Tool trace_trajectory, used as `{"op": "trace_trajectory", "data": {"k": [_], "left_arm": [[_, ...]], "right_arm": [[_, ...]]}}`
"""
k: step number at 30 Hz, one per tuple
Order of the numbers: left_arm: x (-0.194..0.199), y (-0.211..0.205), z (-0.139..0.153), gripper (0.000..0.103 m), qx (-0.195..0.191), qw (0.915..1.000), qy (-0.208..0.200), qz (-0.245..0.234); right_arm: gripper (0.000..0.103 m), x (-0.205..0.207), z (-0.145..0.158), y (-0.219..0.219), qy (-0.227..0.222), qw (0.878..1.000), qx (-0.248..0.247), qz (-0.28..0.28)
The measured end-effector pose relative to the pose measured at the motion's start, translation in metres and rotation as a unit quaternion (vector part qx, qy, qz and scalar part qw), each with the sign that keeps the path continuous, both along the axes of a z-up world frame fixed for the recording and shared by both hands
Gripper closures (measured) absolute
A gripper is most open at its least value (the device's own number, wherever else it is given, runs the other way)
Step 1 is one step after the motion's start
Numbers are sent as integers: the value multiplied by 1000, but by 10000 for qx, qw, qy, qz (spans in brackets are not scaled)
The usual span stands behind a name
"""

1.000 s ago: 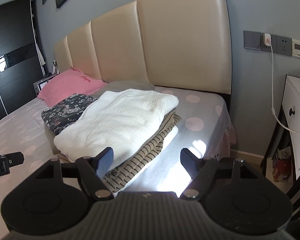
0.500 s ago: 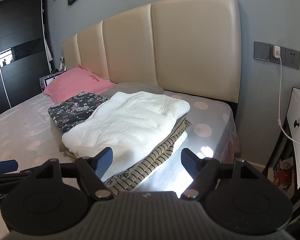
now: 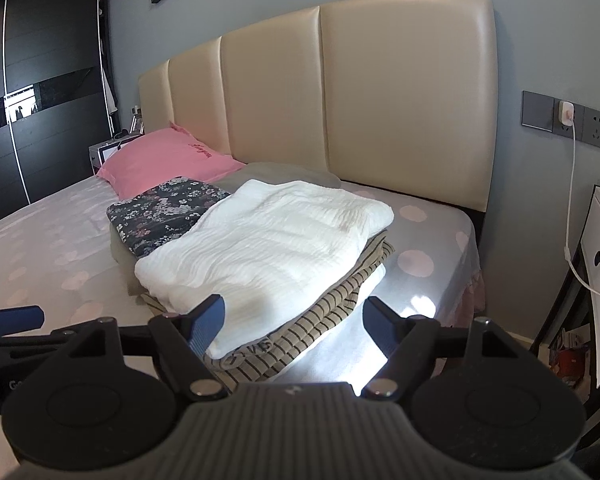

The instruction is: Fold clothes

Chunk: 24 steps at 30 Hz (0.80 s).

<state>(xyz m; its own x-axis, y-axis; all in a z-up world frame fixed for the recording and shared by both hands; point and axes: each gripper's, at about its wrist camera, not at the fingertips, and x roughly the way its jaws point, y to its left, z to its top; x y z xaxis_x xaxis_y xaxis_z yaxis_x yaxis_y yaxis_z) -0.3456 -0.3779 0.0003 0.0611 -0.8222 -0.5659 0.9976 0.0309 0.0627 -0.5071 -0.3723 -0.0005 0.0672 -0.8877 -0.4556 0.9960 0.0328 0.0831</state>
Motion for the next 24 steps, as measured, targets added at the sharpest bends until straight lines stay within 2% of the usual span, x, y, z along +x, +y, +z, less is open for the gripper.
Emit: {"op": "trace_trajectory", "data": {"k": [24], "left_arm": [[-2,0,-6,35,133,9999,13,-79]], "right_arm": [[24,8,0,2,155,9998,28,103]]}}
